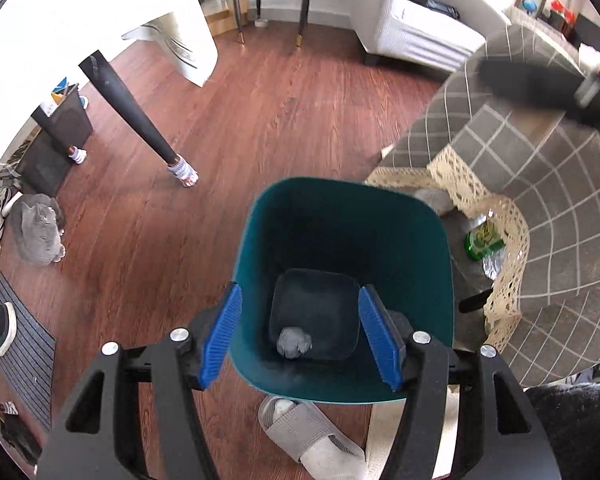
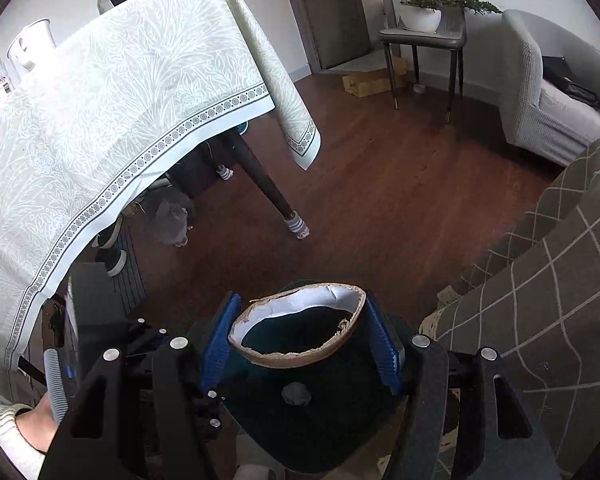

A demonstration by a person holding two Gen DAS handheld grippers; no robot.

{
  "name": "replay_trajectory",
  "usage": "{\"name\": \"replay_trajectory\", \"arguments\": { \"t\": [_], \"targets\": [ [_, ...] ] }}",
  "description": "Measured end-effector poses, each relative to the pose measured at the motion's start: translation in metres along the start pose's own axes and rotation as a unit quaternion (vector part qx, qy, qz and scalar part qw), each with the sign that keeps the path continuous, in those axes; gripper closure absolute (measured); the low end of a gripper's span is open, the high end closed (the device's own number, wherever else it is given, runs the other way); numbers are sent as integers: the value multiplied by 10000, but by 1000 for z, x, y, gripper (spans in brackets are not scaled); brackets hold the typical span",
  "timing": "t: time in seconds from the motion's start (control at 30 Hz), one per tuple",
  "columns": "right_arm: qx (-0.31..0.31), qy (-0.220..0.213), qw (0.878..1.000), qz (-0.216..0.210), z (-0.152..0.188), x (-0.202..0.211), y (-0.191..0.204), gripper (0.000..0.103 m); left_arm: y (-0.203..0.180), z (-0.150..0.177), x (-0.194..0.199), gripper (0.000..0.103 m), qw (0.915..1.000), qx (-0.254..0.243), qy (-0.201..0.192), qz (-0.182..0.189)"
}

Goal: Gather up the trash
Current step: 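Open the left tool to drop the paper while the right tool drops the tape roll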

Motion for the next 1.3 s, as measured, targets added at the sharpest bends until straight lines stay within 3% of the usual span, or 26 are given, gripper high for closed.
{"name": "replay_trajectory", "arguments": {
  "t": [0.27,0.33,0.4,0.7,0.77,0.87,0.9,1.03,1.3],
  "targets": [
    [2,269,9996,93,12,-26,9,41,3,-17,52,46,9977,166,-612,232],
    [38,320,9994,129,15,-30,8,41,3,-22,63,54,9963,270,-731,356],
    [73,396,9990,173,19,-36,10,41,1,-28,75,55,9950,267,-890,377],
    [401,818,9951,392,46,-60,16,40,-33,-59,118,72,9834,182,-1630,782],
    [487,849,9943,418,52,-62,19,39,-43,-67,128,72,9805,129,-1775,832],
    [642,856,9929,529,61,-65,20,22,-57,-75,140,72,9766,89,-1974,854],
    [673,881,9922,569,64,-67,19,21,-60,-77,144,72,9756,75,-2018,863],
    [741,861,9924,478,68,-61,18,21,-70,-85,153,72,9736,16,-2150,763],
    [1067,415,9930,288,61,-20,25,21,-89,-95,177,69,9662,-153,-2523,504]
  ]
}}
Point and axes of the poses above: each gripper's, at about its wrist camera, not at the fingertips, and x roughly against the way its jaws point, y to its left, z to its underside, the point moved 6 cm from there along -x, roughly the way its jaws point, and after that the axes turned 14 degrees about z, right-handed, at the moved point
